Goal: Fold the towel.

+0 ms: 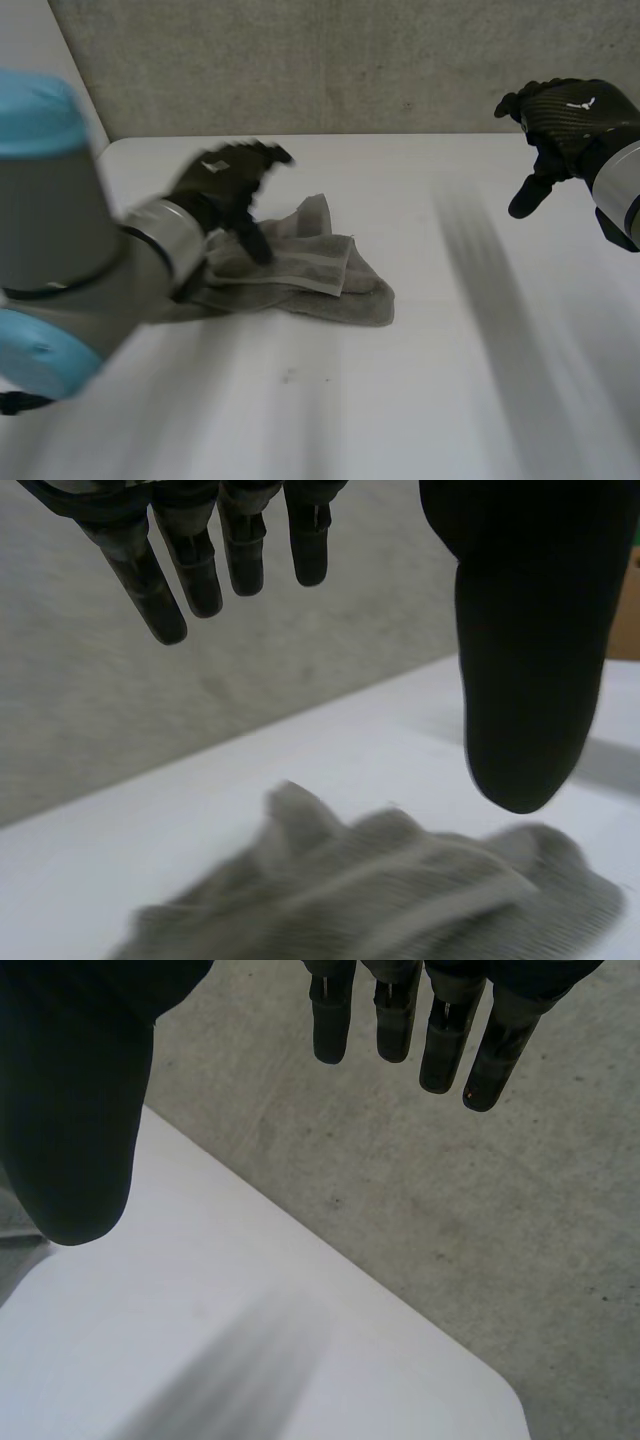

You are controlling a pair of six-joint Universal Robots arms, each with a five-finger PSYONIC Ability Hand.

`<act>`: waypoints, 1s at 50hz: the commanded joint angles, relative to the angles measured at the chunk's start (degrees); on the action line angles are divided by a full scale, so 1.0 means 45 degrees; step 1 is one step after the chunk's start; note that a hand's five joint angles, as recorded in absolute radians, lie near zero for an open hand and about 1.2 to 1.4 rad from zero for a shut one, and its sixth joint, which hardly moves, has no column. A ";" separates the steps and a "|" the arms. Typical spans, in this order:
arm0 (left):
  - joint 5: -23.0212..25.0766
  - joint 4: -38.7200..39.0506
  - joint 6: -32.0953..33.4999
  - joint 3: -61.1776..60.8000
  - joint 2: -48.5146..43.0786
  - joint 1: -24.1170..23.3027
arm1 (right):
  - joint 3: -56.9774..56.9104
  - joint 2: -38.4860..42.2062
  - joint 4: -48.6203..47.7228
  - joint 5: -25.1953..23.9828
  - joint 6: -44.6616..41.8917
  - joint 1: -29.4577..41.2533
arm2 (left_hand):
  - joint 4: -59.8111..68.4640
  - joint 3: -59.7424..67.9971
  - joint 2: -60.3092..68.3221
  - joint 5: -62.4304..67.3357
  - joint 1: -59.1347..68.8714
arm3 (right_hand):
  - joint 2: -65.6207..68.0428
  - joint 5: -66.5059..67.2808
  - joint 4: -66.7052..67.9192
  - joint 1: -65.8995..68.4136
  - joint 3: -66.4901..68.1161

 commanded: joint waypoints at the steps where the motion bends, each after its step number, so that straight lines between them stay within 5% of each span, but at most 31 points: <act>1: -0.0063 0.1417 0.0147 0.0524 -0.2617 -0.1123 | 0.0111 0.0409 0.0025 0.0018 0.0025 0.0079 | 0.2683 0.2723 0.2696 0.2681 0.2647 | -0.0862 -0.0991 -0.0780 -0.0579 -0.0613; 11: -0.0413 0.2803 0.3717 0.2688 -0.6187 -0.1631 | 0.0268 0.1055 0.0025 0.0018 -0.0014 0.0392 | 0.3767 0.3807 0.3780 0.3765 0.3731 | -0.0862 -0.0991 -0.0780 -0.0579 -0.0613; 20: -0.0728 0.2803 0.4151 0.3434 -0.7129 -0.1631 | 0.0366 0.1503 -0.0034 0.0038 -0.0131 0.0372 | 0.5935 0.5975 0.5948 0.5933 0.5899 | -0.0862 -0.0991 -0.0780 -0.0579 -0.0613; 24: -0.0747 0.2901 0.4151 0.3434 -0.6798 -0.1631 | 0.0366 0.1602 -0.0034 0.0057 -0.0268 0.0372 | 1.3056 1.3096 1.3070 1.3055 1.3021 | -0.0862 -0.0991 -0.0780 -0.0579 -0.0613; 26: -0.0805 0.2901 0.4132 0.3395 -0.6448 -0.1631 | 0.0366 0.1796 -0.0034 0.0057 -0.0307 0.0372 | 1.4407 1.4447 1.4420 1.4405 1.4371 | -0.0862 -0.0991 -0.0780 -0.0579 -0.0613; 38: -0.1040 0.2862 0.3877 0.1424 -0.2093 -0.1611 | 0.0151 0.2715 -0.0014 0.0018 -0.0815 0.0314 | 1.4528 1.4567 1.4541 1.4526 1.4492 | -0.0862 -0.0991 -0.0780 -0.0579 -0.0613; 44: -0.1001 0.2510 0.3917 0.0856 -0.1484 -0.1416 | -0.0025 0.3184 0.0025 -0.0040 -0.0873 0.0274 | 1.3000 1.3040 1.3013 1.2999 1.2964 | -0.0862 -0.0991 -0.0780 -0.0579 -0.0613; 50: -0.1079 0.1634 0.3800 -0.0002 -0.1426 -0.1201 | -0.0005 0.3360 0.0064 -0.0040 -0.0854 0.0274 | 1.4527 1.4567 1.4540 1.4526 1.4492 | -0.0862 -0.0991 -0.0780 -0.0579 -0.0613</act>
